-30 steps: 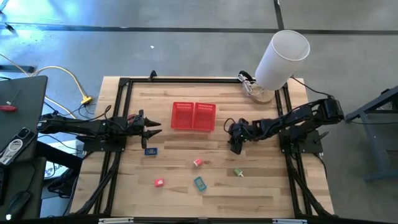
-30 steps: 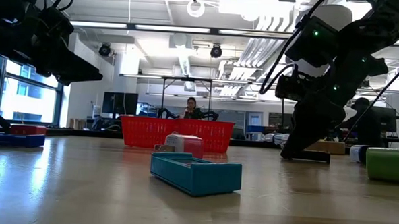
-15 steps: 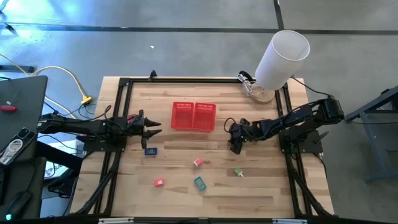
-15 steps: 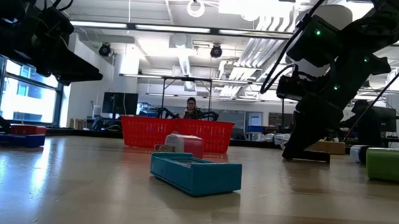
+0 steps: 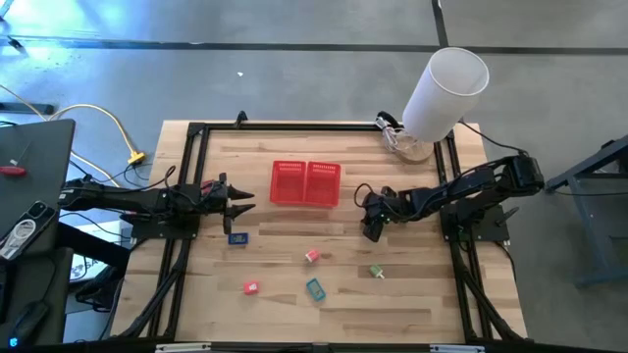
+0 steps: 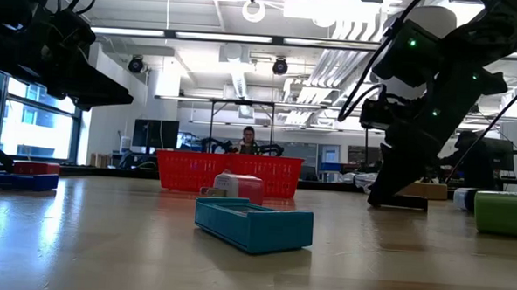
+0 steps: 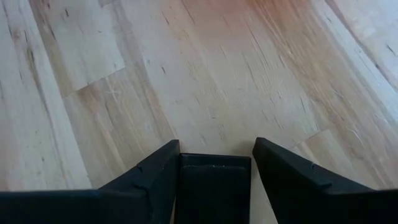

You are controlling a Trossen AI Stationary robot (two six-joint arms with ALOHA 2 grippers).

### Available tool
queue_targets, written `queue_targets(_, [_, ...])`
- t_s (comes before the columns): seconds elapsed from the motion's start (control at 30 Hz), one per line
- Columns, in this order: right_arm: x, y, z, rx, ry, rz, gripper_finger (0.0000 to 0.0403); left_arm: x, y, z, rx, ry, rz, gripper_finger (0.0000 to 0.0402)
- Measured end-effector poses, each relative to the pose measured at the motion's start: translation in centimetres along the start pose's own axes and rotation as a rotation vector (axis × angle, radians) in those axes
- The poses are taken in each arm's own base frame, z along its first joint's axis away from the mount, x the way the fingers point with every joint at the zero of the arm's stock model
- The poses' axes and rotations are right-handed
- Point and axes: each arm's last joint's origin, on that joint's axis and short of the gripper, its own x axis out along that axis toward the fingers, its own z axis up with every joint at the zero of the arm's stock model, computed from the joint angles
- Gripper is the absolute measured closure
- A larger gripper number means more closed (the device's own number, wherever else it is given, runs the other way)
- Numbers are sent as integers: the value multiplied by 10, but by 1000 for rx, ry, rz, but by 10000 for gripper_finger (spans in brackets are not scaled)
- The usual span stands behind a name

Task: Pick & Place Office items
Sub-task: Put the black digital clock into the right red bin

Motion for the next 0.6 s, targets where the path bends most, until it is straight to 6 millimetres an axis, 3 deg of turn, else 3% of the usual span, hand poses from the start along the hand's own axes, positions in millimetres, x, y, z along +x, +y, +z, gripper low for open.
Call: queue_targets(0.6, [-1,1,-2,46,45,29,202,0,0,0,2,0,-1,260])
